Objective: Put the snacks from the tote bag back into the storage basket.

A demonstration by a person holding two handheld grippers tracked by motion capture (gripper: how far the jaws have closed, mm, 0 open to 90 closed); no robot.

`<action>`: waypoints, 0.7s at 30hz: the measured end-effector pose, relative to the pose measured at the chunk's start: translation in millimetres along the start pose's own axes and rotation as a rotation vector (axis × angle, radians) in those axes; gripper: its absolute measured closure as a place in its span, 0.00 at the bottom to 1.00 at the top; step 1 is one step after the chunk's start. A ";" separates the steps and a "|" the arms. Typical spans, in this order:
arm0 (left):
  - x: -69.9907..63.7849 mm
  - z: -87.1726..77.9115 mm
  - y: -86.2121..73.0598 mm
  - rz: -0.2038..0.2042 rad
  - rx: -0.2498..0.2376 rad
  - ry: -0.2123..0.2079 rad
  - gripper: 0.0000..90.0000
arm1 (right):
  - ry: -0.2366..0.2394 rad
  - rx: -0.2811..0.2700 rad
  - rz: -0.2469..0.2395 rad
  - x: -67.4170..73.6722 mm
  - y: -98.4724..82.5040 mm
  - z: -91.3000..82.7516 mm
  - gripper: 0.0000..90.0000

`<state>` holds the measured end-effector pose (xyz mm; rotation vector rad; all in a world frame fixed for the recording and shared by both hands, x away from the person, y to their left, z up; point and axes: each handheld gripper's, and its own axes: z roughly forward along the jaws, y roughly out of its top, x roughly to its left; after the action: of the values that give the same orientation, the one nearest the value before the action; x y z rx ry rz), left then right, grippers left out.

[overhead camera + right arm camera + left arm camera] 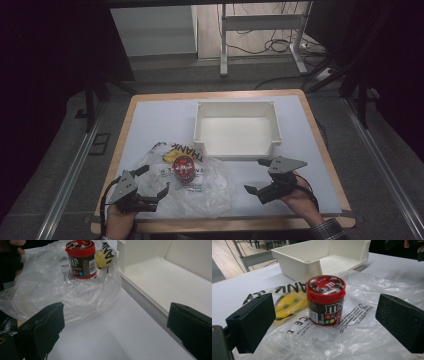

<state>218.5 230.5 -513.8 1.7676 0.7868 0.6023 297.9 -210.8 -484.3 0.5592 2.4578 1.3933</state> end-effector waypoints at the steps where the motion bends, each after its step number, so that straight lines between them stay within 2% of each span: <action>1: -0.2 0.0 0.0 0.001 0.001 0.000 0.03 | 0.003 0.003 0.002 0.1 0.1 0.6 0.02; 21: -0.6 0.5 0.0 0.004 0.004 -0.001 0.03 | 0.020 0.005 -0.012 0.1 8.1 11.4 0.02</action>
<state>218.5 229.8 -514.0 1.7728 0.7845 0.6025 304.1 -198.4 -483.1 0.5325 2.4767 1.3955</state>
